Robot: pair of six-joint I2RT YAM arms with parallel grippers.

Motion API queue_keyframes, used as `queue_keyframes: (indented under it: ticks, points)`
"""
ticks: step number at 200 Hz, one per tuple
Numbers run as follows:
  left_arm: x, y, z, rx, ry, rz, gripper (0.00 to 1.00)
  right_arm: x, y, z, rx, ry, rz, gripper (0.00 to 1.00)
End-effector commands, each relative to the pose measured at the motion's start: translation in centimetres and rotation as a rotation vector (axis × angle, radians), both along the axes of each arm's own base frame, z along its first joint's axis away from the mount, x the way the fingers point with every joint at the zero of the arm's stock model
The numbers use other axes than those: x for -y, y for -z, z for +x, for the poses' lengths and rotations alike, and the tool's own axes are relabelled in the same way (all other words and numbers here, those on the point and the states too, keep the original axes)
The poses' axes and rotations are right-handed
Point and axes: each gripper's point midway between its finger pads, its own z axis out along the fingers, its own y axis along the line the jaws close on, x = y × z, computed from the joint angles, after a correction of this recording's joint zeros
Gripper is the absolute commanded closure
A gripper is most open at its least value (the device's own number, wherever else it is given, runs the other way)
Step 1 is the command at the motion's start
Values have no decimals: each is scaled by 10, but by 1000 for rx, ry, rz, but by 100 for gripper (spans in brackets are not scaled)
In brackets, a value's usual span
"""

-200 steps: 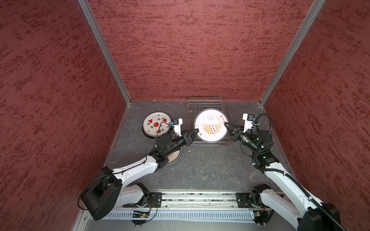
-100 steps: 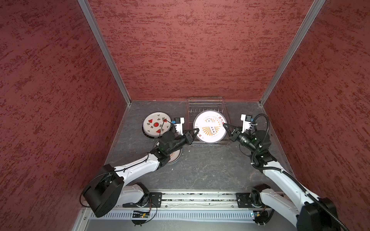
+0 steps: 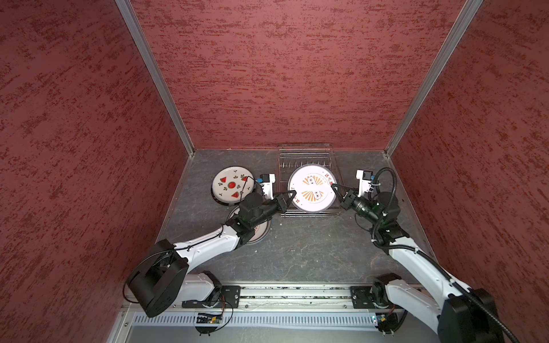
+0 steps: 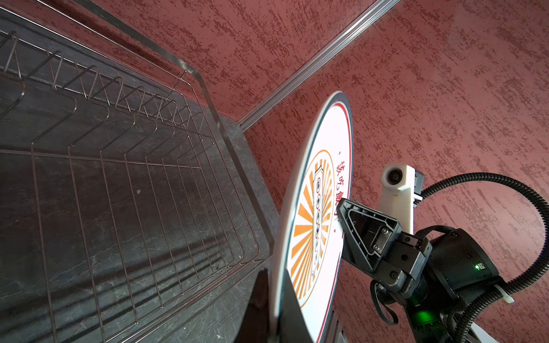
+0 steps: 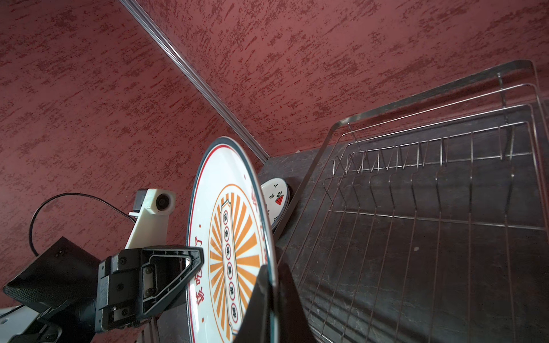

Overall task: Unload the plates from the dish rack
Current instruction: Place the plate among the plates.

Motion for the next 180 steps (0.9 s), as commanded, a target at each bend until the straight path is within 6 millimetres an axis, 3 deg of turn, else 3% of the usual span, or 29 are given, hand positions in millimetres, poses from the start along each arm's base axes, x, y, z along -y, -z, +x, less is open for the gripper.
queue_keyframes:
  ticks: [1,24,41,55,68,75,128,180]
  points:
    - [4,-7,3,7,5,-11,100,-10,-22,-7,75,-66,-3,91]
    - [2,-6,5,-14,4,-33,100,-10,-20,-8,73,-69,-6,81]
    - [2,-7,6,-23,16,-56,100,-12,-20,-10,75,-86,-10,66]
    - [2,-8,6,-23,20,-66,100,-14,-20,-13,78,-103,-11,46]
    - [2,-8,6,-24,21,-71,100,-15,-20,-15,72,-115,-13,12]
    - [3,-7,6,-27,23,-70,100,-16,-20,-17,69,-129,-14,2]
    - [-1,-9,6,-26,11,-76,100,-10,-20,-16,58,-81,-22,1]
    - [-22,-13,7,-24,-36,-93,100,-5,-14,-10,42,-38,-37,1]
